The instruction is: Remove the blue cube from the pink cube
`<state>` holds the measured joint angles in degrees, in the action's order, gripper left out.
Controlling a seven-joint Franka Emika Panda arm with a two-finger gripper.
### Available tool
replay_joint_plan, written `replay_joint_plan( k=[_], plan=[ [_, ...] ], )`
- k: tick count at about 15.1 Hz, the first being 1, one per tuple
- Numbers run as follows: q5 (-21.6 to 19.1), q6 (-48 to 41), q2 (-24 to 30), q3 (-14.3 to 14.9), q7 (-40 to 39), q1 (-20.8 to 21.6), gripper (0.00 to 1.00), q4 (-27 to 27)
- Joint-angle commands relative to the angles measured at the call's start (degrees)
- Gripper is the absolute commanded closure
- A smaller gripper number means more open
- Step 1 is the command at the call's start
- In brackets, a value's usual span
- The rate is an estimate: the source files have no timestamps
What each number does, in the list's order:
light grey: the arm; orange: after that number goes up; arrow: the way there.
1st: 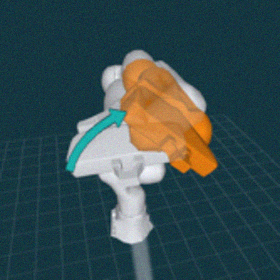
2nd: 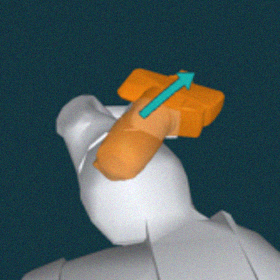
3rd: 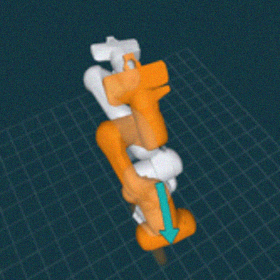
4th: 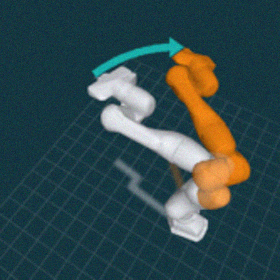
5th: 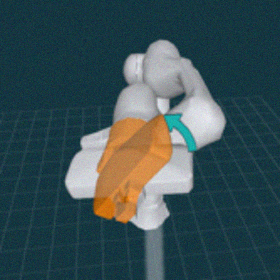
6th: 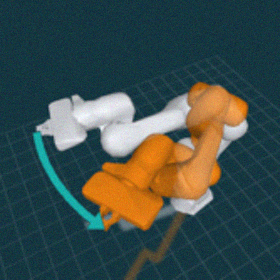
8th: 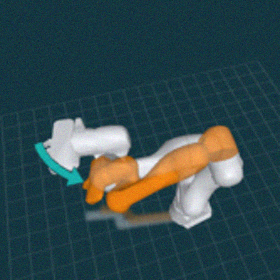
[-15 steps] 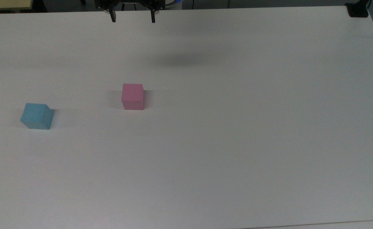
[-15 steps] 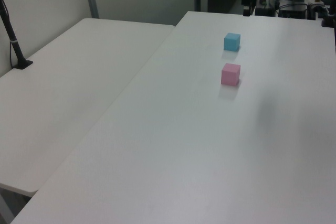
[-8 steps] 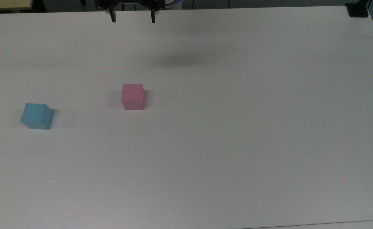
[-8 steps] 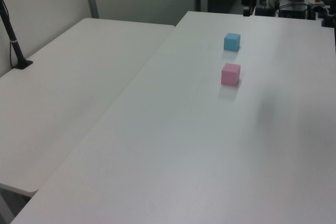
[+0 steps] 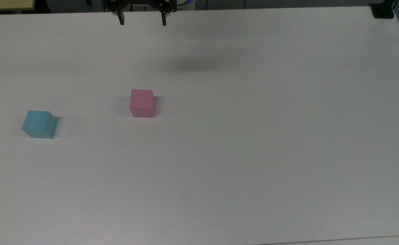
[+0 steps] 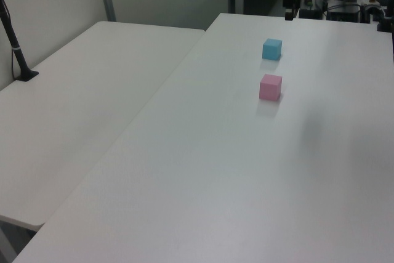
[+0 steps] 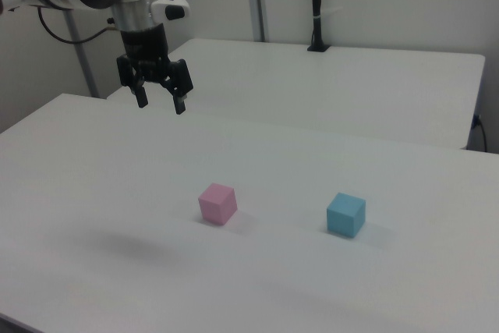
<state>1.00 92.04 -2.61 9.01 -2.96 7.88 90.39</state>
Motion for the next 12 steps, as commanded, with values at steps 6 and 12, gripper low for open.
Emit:
replay_joint_plan(
  k=[6, 12],
  plan=[
    [-0.56, -0.81, 0.41, 0.75, -0.74, 0.82, 0.00, 0.40],
    [-0.56, -1.25, 0.41, 1.19, -0.03, 0.82, 0.00, 0.31]
  ],
)
